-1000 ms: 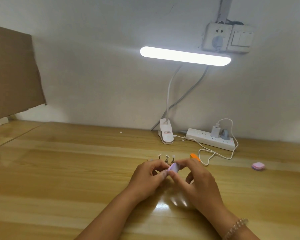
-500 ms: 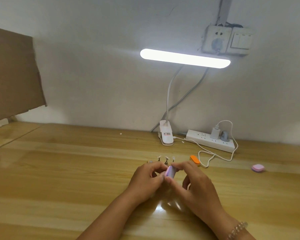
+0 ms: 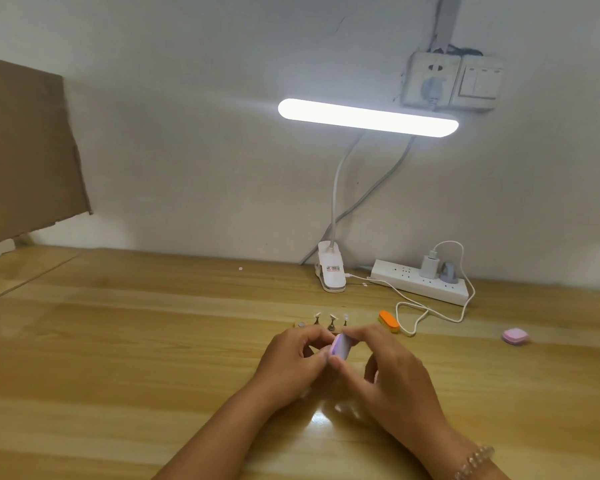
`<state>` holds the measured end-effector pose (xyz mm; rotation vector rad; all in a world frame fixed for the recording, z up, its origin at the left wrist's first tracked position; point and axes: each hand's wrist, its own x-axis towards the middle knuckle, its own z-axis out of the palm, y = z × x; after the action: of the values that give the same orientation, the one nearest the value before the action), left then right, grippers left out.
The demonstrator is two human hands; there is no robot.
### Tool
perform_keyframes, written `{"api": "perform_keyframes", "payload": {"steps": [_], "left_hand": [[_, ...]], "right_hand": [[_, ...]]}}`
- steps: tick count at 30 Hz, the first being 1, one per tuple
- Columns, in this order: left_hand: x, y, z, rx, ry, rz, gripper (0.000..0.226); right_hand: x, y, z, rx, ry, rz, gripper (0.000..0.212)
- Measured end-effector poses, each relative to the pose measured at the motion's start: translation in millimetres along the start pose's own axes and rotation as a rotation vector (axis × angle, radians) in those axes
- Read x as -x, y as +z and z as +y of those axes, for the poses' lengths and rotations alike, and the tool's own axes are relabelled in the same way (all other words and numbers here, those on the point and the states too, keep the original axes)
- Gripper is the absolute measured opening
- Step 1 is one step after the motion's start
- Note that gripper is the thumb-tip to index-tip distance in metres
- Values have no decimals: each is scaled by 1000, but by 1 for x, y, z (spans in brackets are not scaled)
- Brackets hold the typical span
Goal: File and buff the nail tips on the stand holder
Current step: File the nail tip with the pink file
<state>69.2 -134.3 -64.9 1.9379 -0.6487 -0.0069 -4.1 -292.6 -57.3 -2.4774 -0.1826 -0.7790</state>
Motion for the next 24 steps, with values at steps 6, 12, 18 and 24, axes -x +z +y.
{"api": "perform_keyframes", "payload": {"steps": [6, 12, 18, 24], "left_hand": [[1, 0, 1, 9, 5, 11, 12], [0, 0, 3, -7, 7, -1, 20], [0, -1, 2, 20, -8, 7, 21], [0, 0, 2, -1, 8, 8, 24]], "right_hand": [[-5, -2, 9, -5, 107, 79, 27], [-4, 0, 4, -41, 73, 38, 31], [0, 1, 1, -25, 32, 14, 33], [-2, -1, 5, 44, 79, 41, 31]]}}
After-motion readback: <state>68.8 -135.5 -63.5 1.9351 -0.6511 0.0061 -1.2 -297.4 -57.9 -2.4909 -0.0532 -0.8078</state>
